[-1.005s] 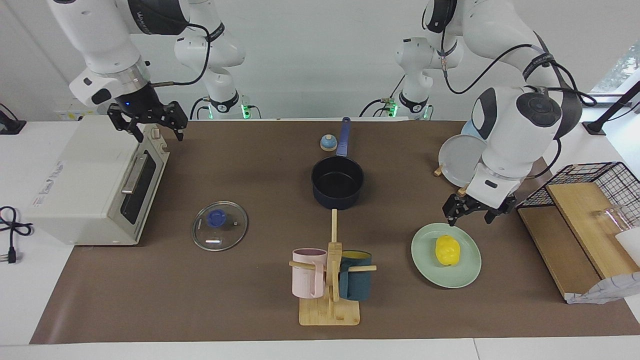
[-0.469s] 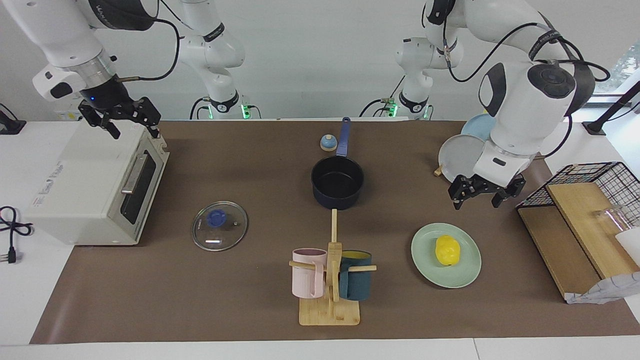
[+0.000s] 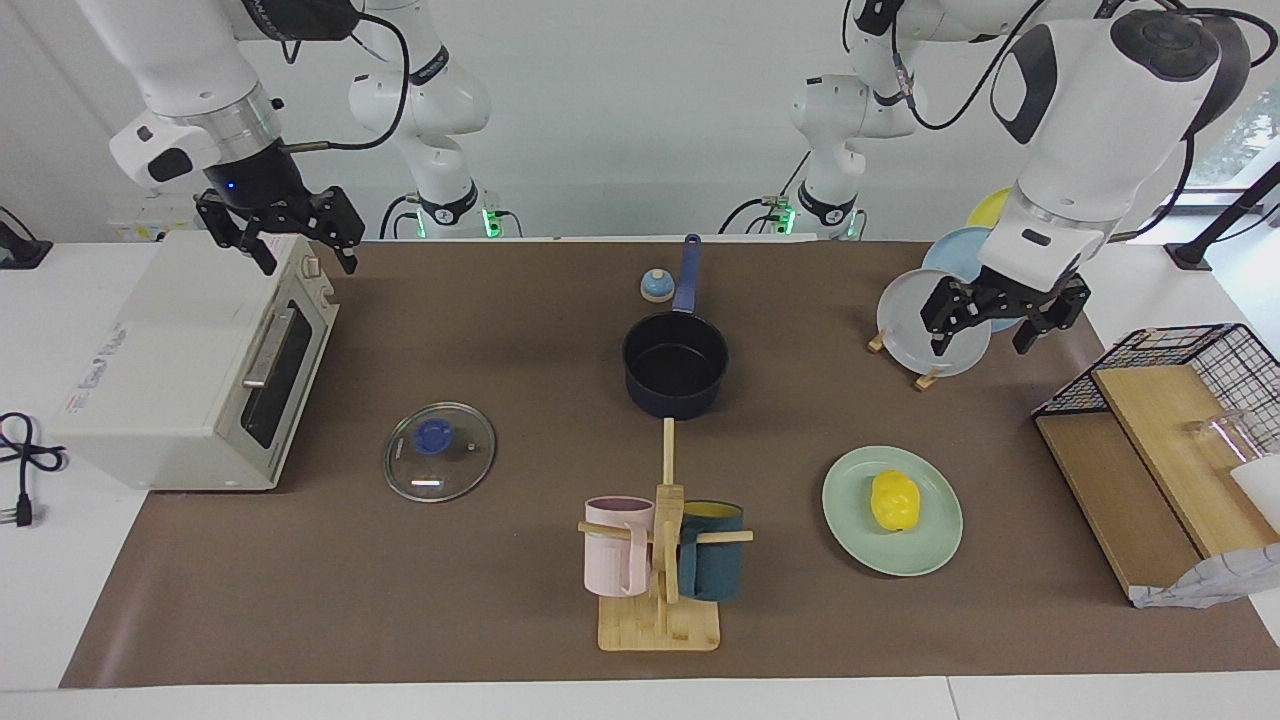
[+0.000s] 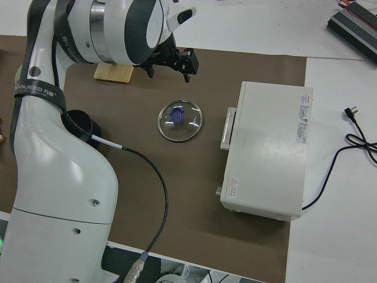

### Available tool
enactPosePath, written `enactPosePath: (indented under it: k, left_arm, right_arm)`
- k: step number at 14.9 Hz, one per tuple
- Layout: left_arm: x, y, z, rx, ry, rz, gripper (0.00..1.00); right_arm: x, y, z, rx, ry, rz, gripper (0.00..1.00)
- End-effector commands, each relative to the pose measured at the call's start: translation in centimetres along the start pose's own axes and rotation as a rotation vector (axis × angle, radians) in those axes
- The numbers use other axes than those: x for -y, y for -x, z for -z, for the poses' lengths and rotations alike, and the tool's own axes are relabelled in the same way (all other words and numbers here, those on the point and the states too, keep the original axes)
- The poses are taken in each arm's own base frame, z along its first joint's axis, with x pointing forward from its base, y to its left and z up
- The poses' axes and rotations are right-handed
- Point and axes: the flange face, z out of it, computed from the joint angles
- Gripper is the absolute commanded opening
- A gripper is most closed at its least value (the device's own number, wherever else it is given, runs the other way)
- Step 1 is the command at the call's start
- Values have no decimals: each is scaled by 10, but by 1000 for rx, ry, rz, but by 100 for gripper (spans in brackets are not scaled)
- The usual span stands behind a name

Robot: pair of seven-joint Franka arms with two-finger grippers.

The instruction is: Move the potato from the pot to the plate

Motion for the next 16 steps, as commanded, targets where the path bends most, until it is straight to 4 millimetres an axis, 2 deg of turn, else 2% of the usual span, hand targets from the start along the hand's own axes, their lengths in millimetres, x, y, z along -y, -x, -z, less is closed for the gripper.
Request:
enactPosePath:
  k: [1,5,9,12,16]
  left_arm:
    - [4,9,13,26,8,-10,100]
    - [10,35,39,87,13,-2,100]
    - [26,79,89,72,22,6,100]
    - [38,109,82,90,20,-21,100]
    - [36,108,83,37,20,-18,100]
  right_arm:
    - [-4,-1,6,6,1,15,100]
    - [-8,-3,7,-18,-4,40,100]
    - [-11,-3,6,-14,-6,36,100]
    - [-10,-3,6,-14,-5,36,100]
    - [-11,2,0,3,-4,32,100]
